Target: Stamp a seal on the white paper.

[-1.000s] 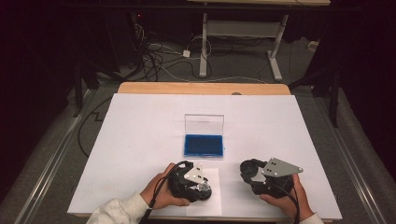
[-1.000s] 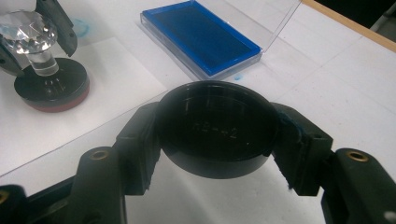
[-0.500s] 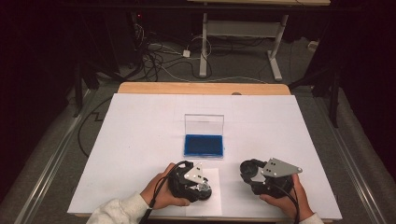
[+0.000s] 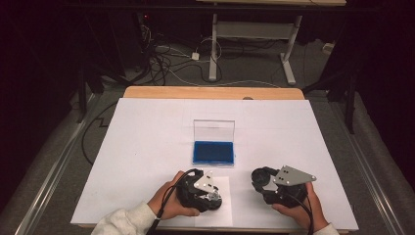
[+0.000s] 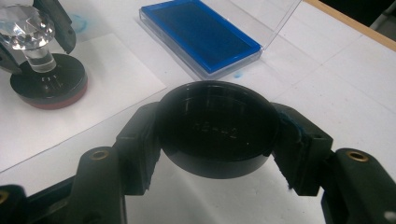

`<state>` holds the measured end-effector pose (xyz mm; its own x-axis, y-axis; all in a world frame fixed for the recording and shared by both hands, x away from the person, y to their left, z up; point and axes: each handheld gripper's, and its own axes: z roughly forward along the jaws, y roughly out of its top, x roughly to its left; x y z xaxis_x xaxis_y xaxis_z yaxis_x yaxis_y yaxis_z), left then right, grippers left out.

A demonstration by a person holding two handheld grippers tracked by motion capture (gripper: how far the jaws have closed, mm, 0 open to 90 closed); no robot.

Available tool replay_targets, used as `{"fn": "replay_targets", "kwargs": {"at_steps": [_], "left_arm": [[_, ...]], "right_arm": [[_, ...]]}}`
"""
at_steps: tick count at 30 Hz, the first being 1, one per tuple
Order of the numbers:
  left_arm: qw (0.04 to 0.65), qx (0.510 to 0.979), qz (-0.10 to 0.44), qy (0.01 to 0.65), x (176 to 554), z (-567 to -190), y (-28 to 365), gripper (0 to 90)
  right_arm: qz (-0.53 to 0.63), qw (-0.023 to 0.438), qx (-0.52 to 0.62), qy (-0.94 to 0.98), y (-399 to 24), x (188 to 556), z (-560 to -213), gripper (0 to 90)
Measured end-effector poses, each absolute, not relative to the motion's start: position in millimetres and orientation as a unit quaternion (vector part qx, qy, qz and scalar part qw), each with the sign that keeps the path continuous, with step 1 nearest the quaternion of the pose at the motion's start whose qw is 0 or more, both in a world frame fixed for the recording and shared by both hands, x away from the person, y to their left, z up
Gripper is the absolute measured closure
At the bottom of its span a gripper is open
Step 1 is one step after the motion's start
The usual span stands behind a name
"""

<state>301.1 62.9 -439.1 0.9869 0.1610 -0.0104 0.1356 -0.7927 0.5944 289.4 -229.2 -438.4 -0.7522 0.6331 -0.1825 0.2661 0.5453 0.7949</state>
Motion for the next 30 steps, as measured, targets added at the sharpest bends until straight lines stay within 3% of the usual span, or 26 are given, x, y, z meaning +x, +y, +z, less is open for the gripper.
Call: {"fn": "replay_targets", "kwargs": {"at_steps": [30], "left_arm": [[0.323,0.942,-0.003,0.085,307.9,-438.2,67.6,54.4]], "right_arm": [[0.401,0.229,0.264,0.847,-231.4,288.7,-437.1,38.2]]}}
